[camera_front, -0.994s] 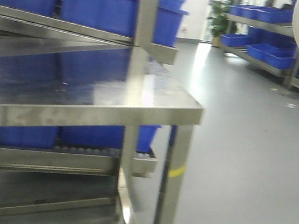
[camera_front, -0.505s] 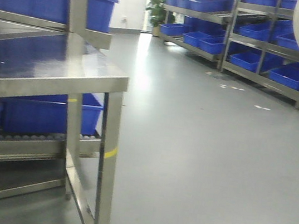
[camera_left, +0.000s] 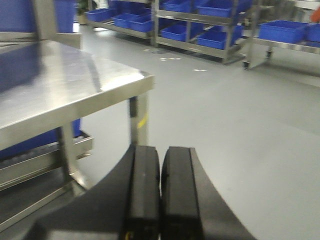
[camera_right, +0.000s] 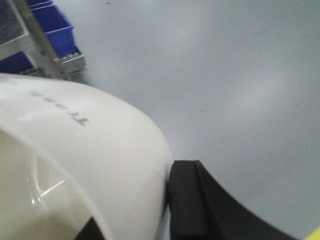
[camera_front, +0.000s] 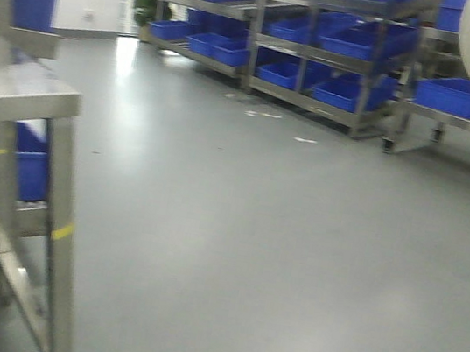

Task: Move white bin to right shelf second layer
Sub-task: 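Back away from the table and turn, holding the bin in the right gripper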

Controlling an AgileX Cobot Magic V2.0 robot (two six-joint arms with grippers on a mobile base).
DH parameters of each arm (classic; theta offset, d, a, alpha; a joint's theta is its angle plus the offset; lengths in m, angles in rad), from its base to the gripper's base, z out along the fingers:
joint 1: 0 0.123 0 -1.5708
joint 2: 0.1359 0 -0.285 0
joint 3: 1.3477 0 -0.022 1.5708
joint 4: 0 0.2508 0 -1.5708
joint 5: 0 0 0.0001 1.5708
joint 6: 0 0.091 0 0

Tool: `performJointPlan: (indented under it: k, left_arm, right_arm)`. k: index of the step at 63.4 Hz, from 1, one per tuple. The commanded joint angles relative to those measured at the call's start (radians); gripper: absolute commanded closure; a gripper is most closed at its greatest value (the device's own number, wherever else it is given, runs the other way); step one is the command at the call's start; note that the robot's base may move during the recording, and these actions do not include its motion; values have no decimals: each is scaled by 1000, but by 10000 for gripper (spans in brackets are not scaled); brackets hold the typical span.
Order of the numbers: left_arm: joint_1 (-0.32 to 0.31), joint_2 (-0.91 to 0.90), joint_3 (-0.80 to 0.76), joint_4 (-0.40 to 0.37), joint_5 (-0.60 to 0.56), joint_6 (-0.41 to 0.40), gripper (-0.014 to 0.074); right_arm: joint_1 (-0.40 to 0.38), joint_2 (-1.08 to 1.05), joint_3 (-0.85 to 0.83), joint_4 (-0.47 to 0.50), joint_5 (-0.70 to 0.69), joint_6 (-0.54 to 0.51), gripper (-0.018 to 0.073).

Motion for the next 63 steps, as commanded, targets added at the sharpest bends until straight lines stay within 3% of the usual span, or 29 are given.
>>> performJointPlan:
  k: [1, 63]
  left_arm:
    - [-7, -14, 27, 0, -89, -7, 512]
    - [-7, -14, 27, 0, -89, -7, 512]
  right_arm:
    - [-8, 2, -29, -5, -94, 5, 510]
    - [-8, 2, -29, -5, -94, 5, 510]
